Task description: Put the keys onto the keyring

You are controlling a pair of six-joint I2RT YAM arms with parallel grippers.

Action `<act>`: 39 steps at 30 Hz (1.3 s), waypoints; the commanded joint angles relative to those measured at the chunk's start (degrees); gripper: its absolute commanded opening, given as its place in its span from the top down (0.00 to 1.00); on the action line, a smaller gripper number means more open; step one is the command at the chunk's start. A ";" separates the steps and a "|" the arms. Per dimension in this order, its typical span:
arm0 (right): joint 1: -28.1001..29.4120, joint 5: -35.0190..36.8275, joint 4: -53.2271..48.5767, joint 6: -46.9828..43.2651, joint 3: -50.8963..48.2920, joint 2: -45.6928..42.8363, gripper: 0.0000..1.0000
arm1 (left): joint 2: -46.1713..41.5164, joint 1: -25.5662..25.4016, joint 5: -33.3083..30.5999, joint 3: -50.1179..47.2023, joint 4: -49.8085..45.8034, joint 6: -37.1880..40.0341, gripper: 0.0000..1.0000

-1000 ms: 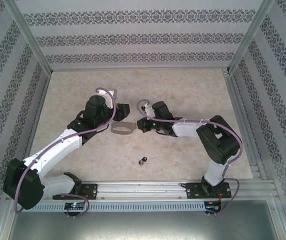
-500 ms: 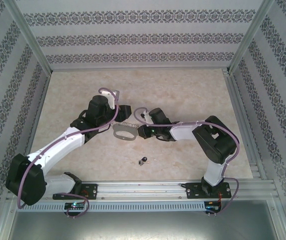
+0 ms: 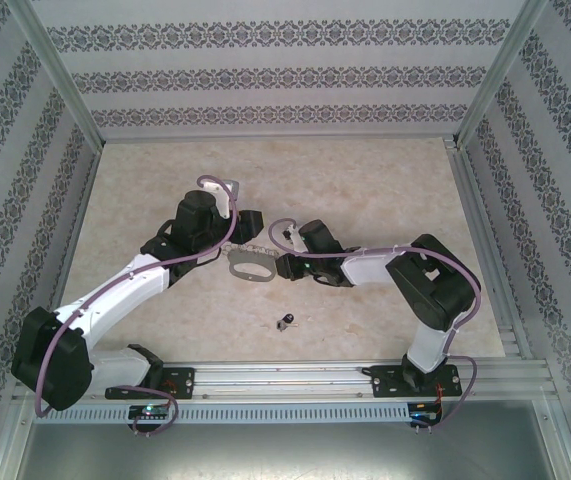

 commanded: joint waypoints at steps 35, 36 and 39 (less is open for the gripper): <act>2.98 10.41 -5.32 7.01 -2.33 -4.82 0.67 | 1.48 0.50 1.55 0.05 3.20 -0.55 0.40; 2.98 10.31 -5.35 6.97 -2.20 -4.45 0.67 | 1.52 0.50 1.60 0.13 3.20 -0.47 0.40; 3.02 9.82 -5.02 7.07 -1.93 -4.13 0.67 | 1.57 0.49 1.53 0.13 3.33 -0.39 0.40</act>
